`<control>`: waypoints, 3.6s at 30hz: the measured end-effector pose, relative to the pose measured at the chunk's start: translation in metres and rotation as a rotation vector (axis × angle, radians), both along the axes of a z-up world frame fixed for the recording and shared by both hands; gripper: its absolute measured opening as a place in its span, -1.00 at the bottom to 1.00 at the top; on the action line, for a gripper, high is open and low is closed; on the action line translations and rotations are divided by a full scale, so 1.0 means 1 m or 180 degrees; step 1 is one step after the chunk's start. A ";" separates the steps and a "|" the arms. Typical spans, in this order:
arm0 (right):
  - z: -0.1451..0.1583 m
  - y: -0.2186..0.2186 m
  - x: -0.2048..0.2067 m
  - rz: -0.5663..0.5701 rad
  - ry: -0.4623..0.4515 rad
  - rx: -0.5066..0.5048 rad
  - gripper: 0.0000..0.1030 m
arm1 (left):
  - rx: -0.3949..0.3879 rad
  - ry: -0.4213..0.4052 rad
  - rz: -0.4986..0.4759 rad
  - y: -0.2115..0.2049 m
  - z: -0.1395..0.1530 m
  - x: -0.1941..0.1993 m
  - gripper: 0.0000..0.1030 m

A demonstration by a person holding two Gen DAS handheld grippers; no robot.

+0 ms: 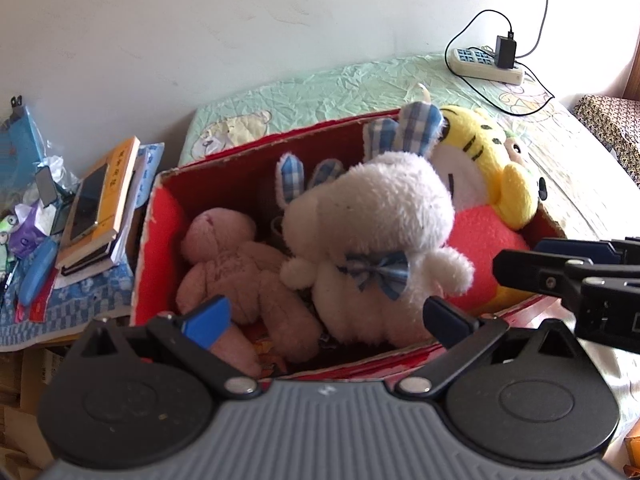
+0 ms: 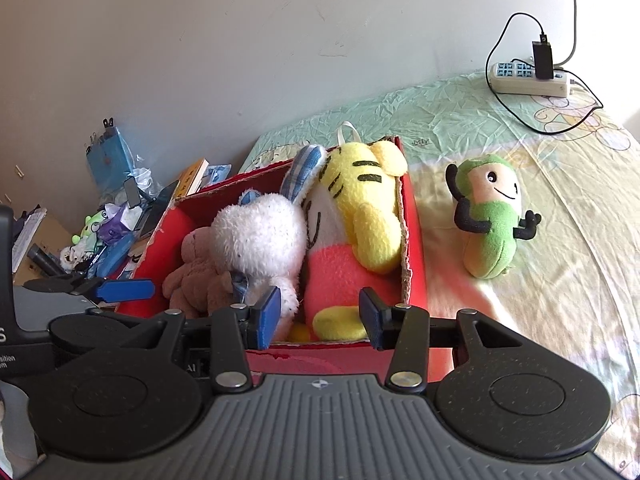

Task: Organize objects
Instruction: 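Open the right gripper and release the white bunny in the box, then withdraw the right gripper and move it to the green bean plush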

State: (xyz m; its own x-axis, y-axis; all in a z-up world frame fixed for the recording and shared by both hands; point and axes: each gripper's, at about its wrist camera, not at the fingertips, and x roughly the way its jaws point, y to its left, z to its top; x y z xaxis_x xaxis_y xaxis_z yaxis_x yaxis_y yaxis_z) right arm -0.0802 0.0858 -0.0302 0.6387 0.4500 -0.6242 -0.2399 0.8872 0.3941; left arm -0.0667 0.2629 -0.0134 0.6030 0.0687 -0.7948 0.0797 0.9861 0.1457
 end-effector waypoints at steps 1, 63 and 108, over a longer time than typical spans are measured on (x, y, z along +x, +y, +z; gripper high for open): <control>0.001 0.001 -0.001 -0.0001 -0.0017 -0.0013 -0.10 | -0.0001 -0.0008 0.0011 0.001 0.001 -0.001 0.99; -0.027 -0.145 -0.003 -0.0043 0.0316 -0.0116 -0.11 | -0.0108 -0.0107 -0.0334 -0.149 0.017 -0.019 0.98; -0.076 -0.254 0.064 0.0116 0.0784 0.0128 -0.09 | 0.0068 0.0240 -0.0122 -0.249 -0.057 0.031 0.97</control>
State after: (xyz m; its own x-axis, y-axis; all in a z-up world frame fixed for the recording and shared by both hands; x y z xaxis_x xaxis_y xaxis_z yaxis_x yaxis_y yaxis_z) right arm -0.0165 -0.1684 -0.1064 0.4526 0.4975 -0.7400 -0.1637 0.8622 0.4795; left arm -0.0359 0.0142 -0.0704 0.5440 0.0642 -0.8366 0.1289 0.9788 0.1589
